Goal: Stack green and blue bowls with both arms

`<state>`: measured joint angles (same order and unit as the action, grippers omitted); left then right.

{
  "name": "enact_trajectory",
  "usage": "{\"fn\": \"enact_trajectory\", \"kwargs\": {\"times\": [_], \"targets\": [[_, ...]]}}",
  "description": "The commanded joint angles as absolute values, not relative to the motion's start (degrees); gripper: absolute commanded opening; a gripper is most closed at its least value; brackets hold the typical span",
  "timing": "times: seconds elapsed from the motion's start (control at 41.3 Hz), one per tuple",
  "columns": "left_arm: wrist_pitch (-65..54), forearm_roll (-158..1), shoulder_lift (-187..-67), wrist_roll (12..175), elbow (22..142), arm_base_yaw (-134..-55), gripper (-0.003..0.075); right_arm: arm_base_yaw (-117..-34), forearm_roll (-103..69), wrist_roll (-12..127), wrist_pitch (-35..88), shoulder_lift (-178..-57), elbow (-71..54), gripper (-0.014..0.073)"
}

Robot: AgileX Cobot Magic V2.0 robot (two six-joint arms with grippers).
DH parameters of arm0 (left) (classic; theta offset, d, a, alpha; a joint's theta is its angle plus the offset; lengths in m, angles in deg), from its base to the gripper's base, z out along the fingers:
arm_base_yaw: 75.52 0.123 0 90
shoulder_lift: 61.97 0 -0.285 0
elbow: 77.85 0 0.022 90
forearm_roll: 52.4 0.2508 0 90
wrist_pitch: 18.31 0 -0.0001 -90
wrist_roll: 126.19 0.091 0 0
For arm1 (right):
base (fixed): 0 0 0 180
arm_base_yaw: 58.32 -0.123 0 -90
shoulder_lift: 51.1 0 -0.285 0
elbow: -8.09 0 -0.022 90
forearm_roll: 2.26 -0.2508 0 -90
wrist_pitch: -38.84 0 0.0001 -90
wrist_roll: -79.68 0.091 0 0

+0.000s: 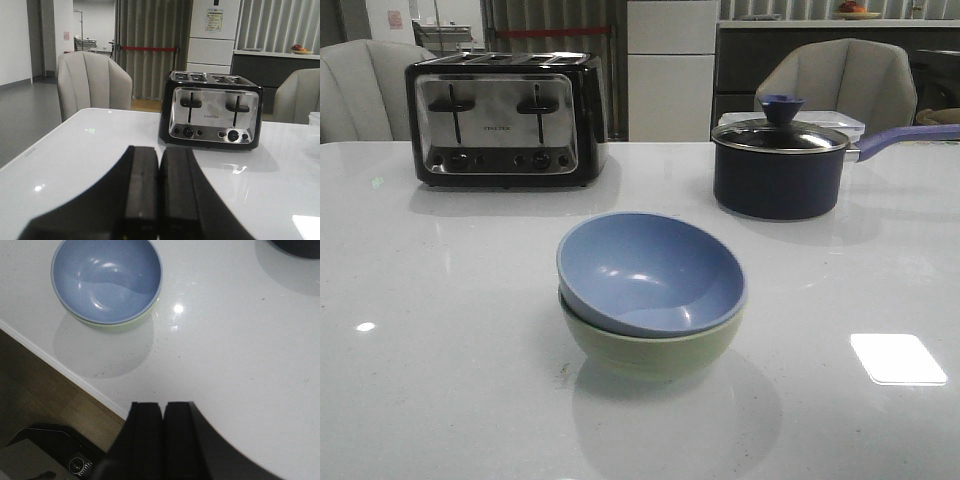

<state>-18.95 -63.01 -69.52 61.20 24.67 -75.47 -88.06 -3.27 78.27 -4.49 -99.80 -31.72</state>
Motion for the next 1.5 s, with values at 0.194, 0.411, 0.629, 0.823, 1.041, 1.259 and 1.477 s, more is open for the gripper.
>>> {"fn": "enact_trajectory", "kwargs": {"times": [0.194,0.411,0.629,0.823,1.041,1.259,1.477], "targets": [[-24.21,-63.48,-68.22,61.00,24.50,-78.42,0.0096,-87.83,-2.70,78.26,-1.26,-99.49,-29.99,0.0052],[-24.21,-63.48,-68.41,61.00,24.50,-78.42,0.0096,-87.83,-2.70,78.26,-1.26,-99.49,-29.99,0.0052],[-24.21,-63.48,-68.41,61.00,24.50,-78.42,0.0096,-87.83,-2.70,78.26,-1.26,-99.49,-29.99,0.0052],[-24.21,-63.48,-68.41,61.00,24.50,-78.42,0.0096,-87.83,-2.70,78.26,-1.26,-99.49,-29.99,0.0052],[-24.21,-63.48,-68.41,61.00,24.50,-78.42,0.0096,-84.62,-3.02,78.26,0.08,-96.17,-32.12,0.0052],[-24.21,-63.48,-68.41,61.00,24.50,-78.42,0.0096,-69.52,-2.74,78.26,17.56,-82.93,-44.51,0.0052],[-24.21,-63.48,-68.41,61.00,24.50,-78.42,0.0096,-59.40,-2.74,78.26,36.43,-67.13,-61.31,0.0052]]}}
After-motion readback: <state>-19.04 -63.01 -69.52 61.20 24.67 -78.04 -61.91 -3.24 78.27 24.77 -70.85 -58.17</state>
